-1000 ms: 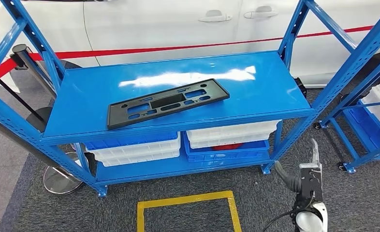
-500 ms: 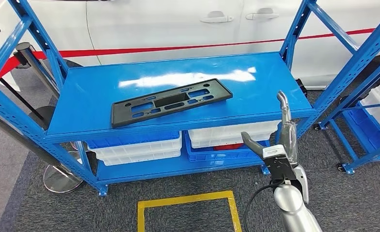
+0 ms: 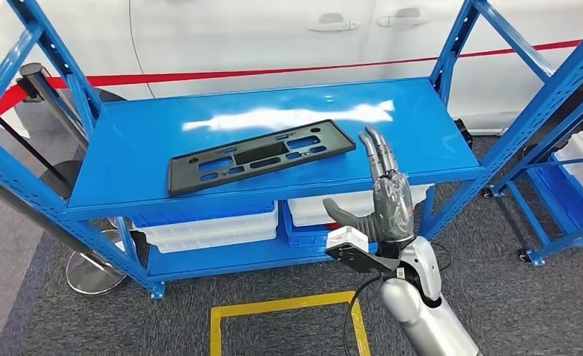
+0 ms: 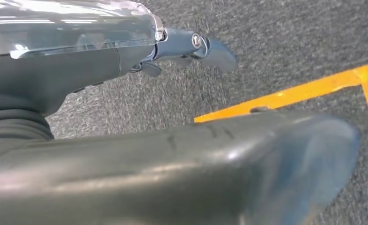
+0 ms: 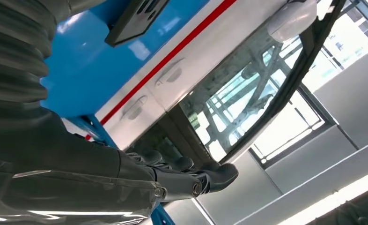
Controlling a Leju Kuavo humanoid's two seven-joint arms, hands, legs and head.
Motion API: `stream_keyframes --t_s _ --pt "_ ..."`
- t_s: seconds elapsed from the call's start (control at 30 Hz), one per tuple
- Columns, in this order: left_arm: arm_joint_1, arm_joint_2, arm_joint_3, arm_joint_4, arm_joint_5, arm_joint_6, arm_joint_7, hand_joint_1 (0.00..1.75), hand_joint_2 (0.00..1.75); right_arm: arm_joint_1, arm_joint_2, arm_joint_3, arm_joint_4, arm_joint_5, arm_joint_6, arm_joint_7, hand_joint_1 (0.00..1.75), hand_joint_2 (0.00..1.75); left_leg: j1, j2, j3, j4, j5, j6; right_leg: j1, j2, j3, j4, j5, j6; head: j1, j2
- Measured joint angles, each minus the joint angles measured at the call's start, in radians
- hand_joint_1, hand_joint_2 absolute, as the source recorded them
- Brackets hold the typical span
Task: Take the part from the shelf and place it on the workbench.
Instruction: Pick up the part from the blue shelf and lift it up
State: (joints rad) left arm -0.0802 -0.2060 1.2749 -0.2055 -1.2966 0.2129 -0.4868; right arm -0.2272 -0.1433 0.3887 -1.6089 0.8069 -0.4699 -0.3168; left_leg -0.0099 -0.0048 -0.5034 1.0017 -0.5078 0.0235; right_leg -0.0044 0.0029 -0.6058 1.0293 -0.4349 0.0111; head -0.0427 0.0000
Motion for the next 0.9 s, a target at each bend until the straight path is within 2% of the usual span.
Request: stream_keyframes --t_s 0.07,0.1,0.13,0.2,0.23,0.27,0.3,0.37,0.4,0.43,0.47,0.53,0.6,0.63,0.7,0.73,0.77,0.8,0.83,0.87,0.9 --pt "-0.001 0.000 -0.001 0.000 -0.002 -0.006 0.000 0.00 0.00 -0.023 -0.002 0.042 0.012 0.052 -0.015 0.036 0.00 1.75 0.001 0.001 -0.005 0.008 -0.009 -0.012 -0.004 0.001 0.002 -0.008 -0.001 -0.011 0.000 0.000" --pt "-0.002 0.000 -0.001 0.000 -0.002 -0.008 0.000 0.00 0.00 -0.035 -0.002 0.064 0.020 0.076 -0.022 0.054 0.00 1.75 0.002 0.001 -0.015 0.032 -0.024 -0.018 -0.007 0.000 0.005 -0.012 0.000 -0.016 0.000 0.000" --pt "-0.003 0.000 -0.001 0.000 -0.003 -0.010 -0.001 0.00 0.00 -0.046 0.000 0.086 0.030 0.101 -0.029 0.072 0.00 1.75 0.003 0.001 -0.037 0.077 -0.048 -0.024 -0.010 -0.002 0.007 -0.016 -0.001 -0.020 0.000 0.000" --pt "-0.003 0.000 -0.001 0.001 -0.004 -0.015 -0.001 0.00 0.00 -0.065 0.006 0.127 0.060 0.151 -0.044 0.105 0.00 1.75 0.011 0.001 -0.111 0.213 -0.102 -0.035 -0.010 -0.006 0.009 -0.016 -0.003 -0.025 0.000 0.000" --pt "-0.003 0.000 -0.001 0.001 -0.004 -0.019 -0.001 0.00 0.00 -0.073 0.012 0.145 0.079 0.177 -0.052 0.118 0.00 1.75 0.015 0.001 -0.145 0.269 -0.114 -0.039 -0.010 -0.006 0.010 -0.016 -0.005 -0.026 0.000 0.000" --pt "-0.002 0.000 -0.001 0.001 -0.004 -0.024 0.000 0.00 0.00 -0.079 0.019 0.160 0.100 0.202 -0.059 0.129 0.00 1.75 0.018 0.001 -0.166 0.292 -0.106 -0.042 -0.010 -0.007 0.011 -0.016 -0.006 -0.025 0.000 0.000" --pt "-0.001 0.000 0.000 0.001 -0.003 -0.029 0.000 0.00 0.00 -0.087 0.028 0.172 0.119 0.226 -0.066 0.138 0.00 1.75 0.021 0.001 -0.166 0.273 -0.078 -0.043 -0.011 -0.006 0.014 -0.015 -0.007 -0.024 0.000 0.000" --pt "-0.001 0.000 0.000 0.001 -0.003 -0.038 0.000 0.00 0.00 -0.105 0.047 0.196 0.158 0.275 -0.082 0.153 0.00 1.75 0.024 0.002 -0.122 0.147 0.005 -0.042 -0.012 -0.004 0.020 -0.014 -0.012 -0.018 0.000 0.000" --pt "-0.001 0.000 0.001 0.001 -0.003 -0.043 0.001 0.00 0.00 -0.116 0.057 0.208 0.178 0.300 -0.091 0.161 0.00 1.75 0.023 0.002 -0.096 0.081 0.035 -0.039 -0.011 -0.003 0.022 -0.012 -0.014 -0.014 0.000 0.000" --pt "-0.002 0.000 0.002 0.001 -0.003 -0.048 0.001 0.00 0.00 -0.127 0.068 0.219 0.200 0.326 -0.100 0.168 0.00 1.75 0.021 0.001 -0.079 0.038 0.051 -0.035 -0.010 -0.003 0.023 -0.012 -0.015 -0.009 0.000 0.000" --pt "-0.003 0.000 0.003 0.001 -0.003 -0.053 0.001 0.00 0.00 -0.138 0.079 0.231 0.222 0.353 -0.108 0.175 0.00 1.75 0.019 0.000 -0.072 0.019 0.053 -0.030 -0.009 -0.002 0.022 -0.012 -0.016 -0.003 0.000 0.000" --pt "-0.003 -0.001 0.005 0.002 -0.002 -0.063 0.002 0.00 0.00 -0.158 0.100 0.249 0.266 0.402 -0.122 0.185 0.00 1.75 0.016 -0.002 -0.070 0.015 0.053 -0.016 -0.008 -0.002 0.022 -0.015 -0.015 0.010 0.000 0.000" --pt "-0.003 -0.002 0.006 0.002 -0.001 -0.072 0.002 0.00 0.00 -0.177 0.125 0.261 0.312 0.449 -0.139 0.188 0.00 1.75 0.018 -0.002 -0.064 0.007 0.056 -0.001 -0.010 -0.003 0.015 0.007 -0.030 0.021 0.000 0.000" --pt "-0.003 -0.003 0.008 0.002 0.000 -0.077 0.002 0.00 0.00 -0.187 0.138 0.266 0.337 0.471 -0.148 0.186 0.00 1.75 0.019 -0.002 -0.061 0.002 0.058 0.005 -0.010 -0.003 -0.002 0.043 -0.050 0.024 0.000 0.000" --pt "-0.004 -0.004 0.011 0.003 0.001 -0.085 0.002 0.00 0.00 -0.202 0.164 0.275 0.390 0.511 -0.164 0.176 0.00 1.75 0.016 -0.001 -0.059 0.001 0.055 0.014 -0.010 -0.003 -0.069 0.171 -0.104 0.026 0.000 0.000" --pt "-0.004 -0.005 0.014 0.003 0.002 -0.090 0.002 0.00 0.00 -0.207 0.177 0.279 0.418 0.530 -0.169 0.167 0.00 1.75 0.014 -0.002 -0.057 0.002 0.053 0.017 -0.010 -0.003 -0.104 0.232 -0.121 0.026 0.000 0.000" --pt "-0.004 -0.005 0.017 0.004 0.002 -0.094 0.002 0.00 0.00 -0.210 0.190 0.282 0.447 0.547 -0.175 0.158 0.00 1.75 0.012 -0.002 -0.055 0.002 0.051 0.018 -0.009 -0.003 -0.128 0.267 -0.122 0.025 0.000 0.000" --pt "-0.003 -0.006 0.019 0.004 0.003 -0.098 0.002 0.00 0.00 -0.214 0.204 0.284 0.474 0.564 -0.180 0.148 0.00 1.75 0.009 -0.003 -0.051 0.002 0.047 0.019 -0.009 -0.003 -0.133 0.264 -0.104 0.022 0.000 0.000" --pt "-0.002 -0.007 0.022 0.004 0.004 -0.101 0.002 0.00 0.00 -0.219 0.219 0.285 0.500 0.578 -0.185 0.138 0.00 1.75 0.007 -0.005 -0.045 0.002 0.044 0.019 -0.007 -0.003 -0.118 0.222 -0.068 0.017 0.000 0.000" --pt "-0.002 -0.009 0.023 0.004 0.005 -0.103 0.002 0.00 0.00 -0.227 0.233 0.286 0.526 0.591 -0.190 0.130 0.00 1.75 0.005 -0.005 -0.039 0.003 0.039 0.019 -0.003 -0.003 -0.089 0.153 -0.026 0.008 0.000 0.000" --pt "-0.002 -0.012 0.025 0.005 0.005 -0.106 0.001 0.00 0.00 -0.237 0.247 0.287 0.553 0.603 -0.196 0.123 0.00 1.75 0.001 -0.006 -0.034 0.003 0.034 0.017 0.001 -0.004 -0.058 0.087 0.002 -0.002 0.000 0.000"
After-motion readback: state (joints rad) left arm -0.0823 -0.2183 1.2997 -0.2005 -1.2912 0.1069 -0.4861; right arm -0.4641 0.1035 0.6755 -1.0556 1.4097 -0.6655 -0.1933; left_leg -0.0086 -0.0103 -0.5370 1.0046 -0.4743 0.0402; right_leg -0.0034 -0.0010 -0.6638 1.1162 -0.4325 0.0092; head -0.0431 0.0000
